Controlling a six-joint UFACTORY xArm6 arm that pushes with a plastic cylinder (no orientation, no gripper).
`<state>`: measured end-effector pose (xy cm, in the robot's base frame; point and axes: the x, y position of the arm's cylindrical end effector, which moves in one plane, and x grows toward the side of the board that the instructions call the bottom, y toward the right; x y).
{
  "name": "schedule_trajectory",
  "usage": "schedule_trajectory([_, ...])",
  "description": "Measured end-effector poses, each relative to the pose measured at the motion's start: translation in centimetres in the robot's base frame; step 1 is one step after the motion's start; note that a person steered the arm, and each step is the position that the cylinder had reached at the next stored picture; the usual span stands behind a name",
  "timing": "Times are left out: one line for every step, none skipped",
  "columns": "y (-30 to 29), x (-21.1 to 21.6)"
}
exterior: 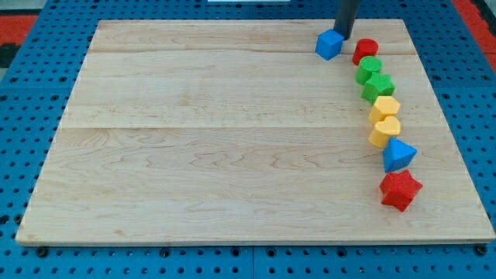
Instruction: Place the blue cube at the center left of the board
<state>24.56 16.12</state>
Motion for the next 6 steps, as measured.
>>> schedule_trajectory([-0.1,0.0])
schedule_trajectory([-0.1,0.0])
schedule_trajectory([-3.6,2.7])
schedule_trajectory([-6.4,2.7])
schedule_trajectory([-3.3,3.6])
schedule_trajectory([-3.1,5.1])
